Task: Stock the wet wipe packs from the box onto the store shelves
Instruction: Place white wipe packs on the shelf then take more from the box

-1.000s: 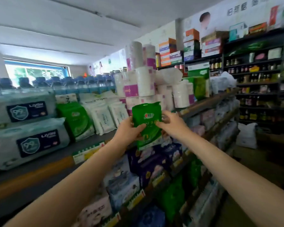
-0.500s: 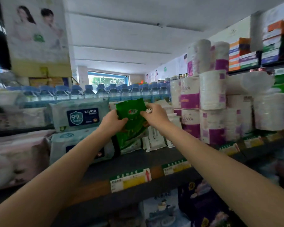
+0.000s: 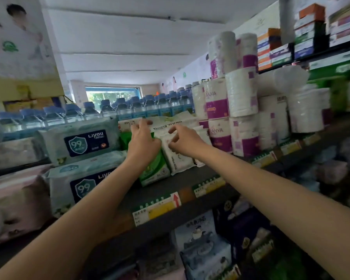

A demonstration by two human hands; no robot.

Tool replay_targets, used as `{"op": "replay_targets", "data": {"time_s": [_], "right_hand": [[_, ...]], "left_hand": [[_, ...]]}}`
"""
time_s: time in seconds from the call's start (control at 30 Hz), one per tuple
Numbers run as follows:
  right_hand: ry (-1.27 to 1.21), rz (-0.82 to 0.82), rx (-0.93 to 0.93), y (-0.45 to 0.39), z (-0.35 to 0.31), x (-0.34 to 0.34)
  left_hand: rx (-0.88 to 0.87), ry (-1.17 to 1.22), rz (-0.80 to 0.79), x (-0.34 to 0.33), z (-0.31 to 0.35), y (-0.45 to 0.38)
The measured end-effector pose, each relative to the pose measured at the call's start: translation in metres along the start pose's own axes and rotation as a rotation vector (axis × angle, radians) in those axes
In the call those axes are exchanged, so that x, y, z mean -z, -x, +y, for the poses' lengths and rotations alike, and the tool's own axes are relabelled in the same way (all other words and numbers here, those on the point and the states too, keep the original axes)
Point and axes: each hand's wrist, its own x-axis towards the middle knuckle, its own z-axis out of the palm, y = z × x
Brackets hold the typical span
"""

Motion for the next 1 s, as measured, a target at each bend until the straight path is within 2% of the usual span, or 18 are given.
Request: {"op": "replay_targets", "data": {"time_s": [0.13,0.23,0.37,0.5,0.6,0.67,0.73,0.8,0.9,1.0], "right_hand": [[0.153,0.144,-0.067,0.07,0.013,0.044],[0.29,0.172,-0.244,0.157,0.05,0.078],[0.401,0.073,-0.702,0.327,0.11,0.127],[0.52,0.021,-1.2,0.537,0.121,0.168],[0.437,0.088,-1.521,0.677,0.103,0.194],[0.441,0.102,-1.658,0.751,0.091,0.208],[0.473,0.084,-1.738,0.809,0.089,0.212],[0.522,-0.012,-1.74,0.859,0.102,0.203],[0.429,-0.189,-1.69,0.921,0.131,0.176],[0.354,-0.248,-1.684,0.983,0.169,0.153]], "left_hand": [[-0.167,0.141,-0.145,-0.036,0.047,0.039],[-0.32,0.291,-0.34,-0.081,0.087,0.097],[-0.433,0.332,-0.732,-0.149,0.14,0.215],[-0.63,0.274,-1.087,-0.187,0.187,0.356],[-0.792,0.263,-1.232,-0.199,0.214,0.446],[-0.866,0.262,-1.297,-0.204,0.233,0.497],[-0.93,0.236,-1.355,-0.213,0.252,0.544],[-0.98,0.179,-1.427,-0.229,0.269,0.59],[-1.019,0.106,-1.516,-0.264,0.286,0.665],[-1.026,0.063,-1.577,-0.299,0.298,0.738]]}}
